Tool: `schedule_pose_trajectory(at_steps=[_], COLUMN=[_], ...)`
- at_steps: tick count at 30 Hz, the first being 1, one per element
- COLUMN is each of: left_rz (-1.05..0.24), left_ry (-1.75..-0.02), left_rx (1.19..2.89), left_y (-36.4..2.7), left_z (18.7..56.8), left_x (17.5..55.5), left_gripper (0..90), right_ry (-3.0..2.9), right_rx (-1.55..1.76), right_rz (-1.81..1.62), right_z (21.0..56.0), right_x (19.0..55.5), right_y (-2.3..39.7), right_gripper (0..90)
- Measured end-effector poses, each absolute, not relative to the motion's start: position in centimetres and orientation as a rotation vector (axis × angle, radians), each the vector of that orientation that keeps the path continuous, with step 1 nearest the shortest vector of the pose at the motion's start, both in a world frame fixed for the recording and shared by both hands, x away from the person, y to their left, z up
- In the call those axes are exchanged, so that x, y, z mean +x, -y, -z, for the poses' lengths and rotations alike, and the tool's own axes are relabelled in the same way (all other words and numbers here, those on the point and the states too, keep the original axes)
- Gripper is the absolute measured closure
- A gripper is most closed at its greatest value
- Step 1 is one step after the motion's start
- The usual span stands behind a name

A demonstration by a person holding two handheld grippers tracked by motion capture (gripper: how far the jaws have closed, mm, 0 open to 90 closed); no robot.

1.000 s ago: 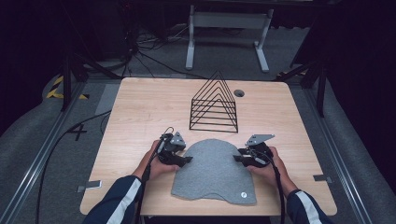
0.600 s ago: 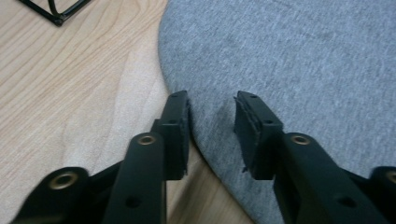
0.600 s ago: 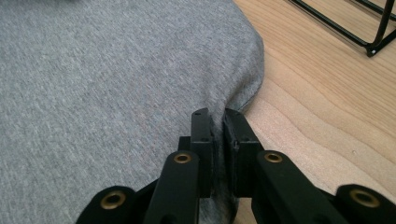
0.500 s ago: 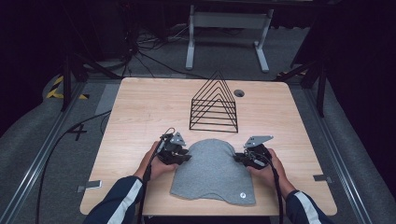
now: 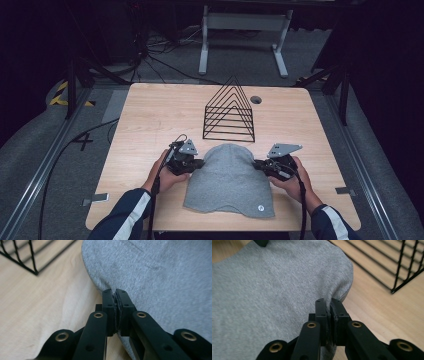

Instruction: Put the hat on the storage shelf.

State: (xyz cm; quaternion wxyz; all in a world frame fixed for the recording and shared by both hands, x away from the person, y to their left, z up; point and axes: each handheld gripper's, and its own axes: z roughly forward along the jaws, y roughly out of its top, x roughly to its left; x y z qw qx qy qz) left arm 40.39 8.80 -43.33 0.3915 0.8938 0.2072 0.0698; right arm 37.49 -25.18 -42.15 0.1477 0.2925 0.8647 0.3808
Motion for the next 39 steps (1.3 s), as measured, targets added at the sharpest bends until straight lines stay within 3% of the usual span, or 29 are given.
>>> schedule_pose_trajectory(at_steps=[25,39], left_rz=[-0.374,-0.459], left_ry=[-0.339,-0.299], left_rx=[2.121,2.029], left_y=[-7.4,-6.7], left_z=[31.7,23.5], left_x=[40.7,43.8], left_gripper=[87.3,87.7], right_ry=[-2.269,-2.123], right_rx=[0.666,0.666], right_rz=[-1.181,-1.225], right_z=[31.0,23.1], right_x=[37.3,39.3], right_y=[26.2,27.0], right_gripper=[85.8,85.8])
